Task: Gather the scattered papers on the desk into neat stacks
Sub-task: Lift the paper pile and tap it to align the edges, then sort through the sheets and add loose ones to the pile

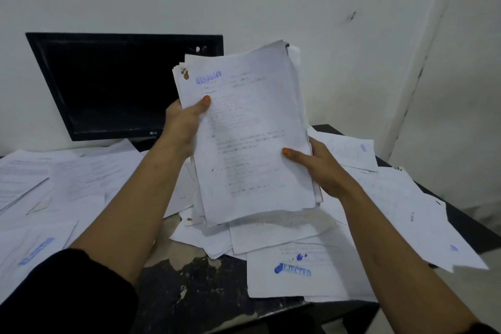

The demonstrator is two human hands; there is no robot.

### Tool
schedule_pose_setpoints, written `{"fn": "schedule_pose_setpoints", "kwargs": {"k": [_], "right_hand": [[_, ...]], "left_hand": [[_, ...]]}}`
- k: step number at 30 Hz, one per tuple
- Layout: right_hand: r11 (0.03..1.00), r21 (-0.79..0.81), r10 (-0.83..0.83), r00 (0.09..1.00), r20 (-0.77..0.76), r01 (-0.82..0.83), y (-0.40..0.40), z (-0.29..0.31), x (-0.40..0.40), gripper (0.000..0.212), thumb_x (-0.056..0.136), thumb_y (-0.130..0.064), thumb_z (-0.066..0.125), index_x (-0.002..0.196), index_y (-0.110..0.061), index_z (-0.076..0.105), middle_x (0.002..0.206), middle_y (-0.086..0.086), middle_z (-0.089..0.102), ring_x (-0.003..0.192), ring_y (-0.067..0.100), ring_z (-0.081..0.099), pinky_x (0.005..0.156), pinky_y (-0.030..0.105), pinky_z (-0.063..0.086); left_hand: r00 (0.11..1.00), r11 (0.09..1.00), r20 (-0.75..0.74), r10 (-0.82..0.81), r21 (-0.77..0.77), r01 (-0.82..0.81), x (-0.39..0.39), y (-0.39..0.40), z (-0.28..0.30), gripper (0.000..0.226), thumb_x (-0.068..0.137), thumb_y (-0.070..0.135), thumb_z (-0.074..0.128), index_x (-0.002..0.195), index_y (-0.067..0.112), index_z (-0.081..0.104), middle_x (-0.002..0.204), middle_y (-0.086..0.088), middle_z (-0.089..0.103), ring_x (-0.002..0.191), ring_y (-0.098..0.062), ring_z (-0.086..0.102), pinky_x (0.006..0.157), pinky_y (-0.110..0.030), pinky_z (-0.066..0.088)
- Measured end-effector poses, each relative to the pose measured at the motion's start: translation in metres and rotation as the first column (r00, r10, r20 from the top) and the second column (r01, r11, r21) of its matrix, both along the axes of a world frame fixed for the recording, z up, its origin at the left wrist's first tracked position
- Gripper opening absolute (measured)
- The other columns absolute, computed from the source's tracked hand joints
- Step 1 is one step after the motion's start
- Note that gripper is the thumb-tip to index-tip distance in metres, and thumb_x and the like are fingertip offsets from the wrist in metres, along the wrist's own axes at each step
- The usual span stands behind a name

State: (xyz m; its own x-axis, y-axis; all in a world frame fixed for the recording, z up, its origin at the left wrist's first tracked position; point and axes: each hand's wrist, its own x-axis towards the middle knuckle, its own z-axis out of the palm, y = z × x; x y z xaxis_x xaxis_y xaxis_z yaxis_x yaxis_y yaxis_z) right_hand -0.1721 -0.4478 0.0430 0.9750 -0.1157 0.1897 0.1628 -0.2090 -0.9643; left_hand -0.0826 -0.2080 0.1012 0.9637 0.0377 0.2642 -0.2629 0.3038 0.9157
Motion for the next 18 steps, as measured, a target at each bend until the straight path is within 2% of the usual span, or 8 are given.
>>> {"fn": "schedule_pose_setpoints", "kwargs": {"k": [2,5,8,10,13,15,18], "right_hand": [[0.998,0.06,-0.001,1.0,-0.003,0.001,-0.003,0.003,-0.001,0.039,0.088,-0.024,0.069,0.125,-0.016,0.06,0.114,0.001,0.07,0.1,0.021,0.069,0.088,0.038,0.055],[0.981,0.194,0.006,0.999,-0.038,0.001,-0.01,0.003,-0.008,0.031,0.088,-0.016,0.068,0.118,-0.016,0.063,0.108,0.004,0.073,0.092,0.023,0.072,0.073,0.032,0.058],[0.955,0.295,0.026,0.995,-0.1,0.005,-0.022,0.0,-0.013,0.028,0.089,-0.017,0.067,0.117,-0.017,0.063,0.103,0.004,0.074,0.087,0.021,0.073,0.064,0.029,0.058],[0.95,0.31,0.015,0.986,-0.163,0.037,-0.033,-0.002,-0.014,0.026,0.089,-0.017,0.067,0.115,-0.014,0.063,0.098,0.003,0.075,0.083,0.021,0.074,0.063,0.028,0.058],[0.984,0.163,-0.015,0.945,-0.326,0.072,-0.049,-0.015,-0.015,0.031,0.087,-0.017,0.069,0.116,-0.005,0.064,0.092,0.005,0.075,0.077,0.021,0.073,0.06,0.026,0.057],[0.999,0.028,-0.025,0.886,-0.462,0.043,-0.054,-0.027,-0.015,0.037,0.086,-0.015,0.071,0.119,0.001,0.062,0.097,0.011,0.073,0.078,0.025,0.071,0.063,0.028,0.057],[0.997,-0.07,-0.061,0.858,-0.51,0.03,-0.054,-0.035,-0.012,0.041,0.086,-0.013,0.071,0.121,0.004,0.059,0.097,0.013,0.07,0.075,0.024,0.069,0.06,0.026,0.056]], "left_hand": [[0.998,0.999,-0.053,-0.025,0.036,0.027,0.0,-0.001,0.001,0.031,0.092,0.016,0.066,0.123,0.009,0.063,0.107,-0.001,0.071,0.091,-0.019,0.071,0.066,-0.033,0.059],[0.978,0.98,-0.109,-0.178,0.07,0.187,-0.003,0.001,0.001,0.034,0.092,0.023,0.064,0.125,0.013,0.063,0.114,-0.003,0.072,0.095,-0.021,0.071,0.077,-0.038,0.06],[0.899,0.883,-0.194,-0.392,0.195,0.427,-0.012,-0.001,-0.017,0.039,0.089,0.029,0.062,0.127,0.019,0.06,0.117,-0.003,0.071,0.1,-0.021,0.071,0.077,-0.036,0.06],[0.841,0.815,-0.286,-0.46,0.239,0.528,-0.016,-0.011,-0.038,0.043,0.085,0.026,0.063,0.127,0.017,0.058,0.117,-0.007,0.071,0.104,-0.027,0.069,0.08,-0.039,0.06],[0.803,0.814,-0.441,-0.401,0.231,0.533,-0.023,-0.029,-0.07,0.041,0.082,0.018,0.068,0.121,0.005,0.061,0.104,-0.011,0.074,0.09,-0.028,0.073,0.067,-0.035,0.06],[0.79,0.804,-0.521,-0.325,0.288,0.52,-0.026,-0.036,-0.086,0.029,0.088,0.009,0.065,0.114,-0.001,0.062,0.092,-0.011,0.075,0.075,-0.023,0.074,0.057,-0.029,0.058],[0.783,0.808,-0.551,-0.289,0.299,0.508,-0.027,-0.042,-0.096,0.023,0.091,0.006,0.063,0.112,-0.001,0.062,0.1,-0.013,0.072,0.071,-0.022,0.072,0.054,-0.027,0.057]]}}
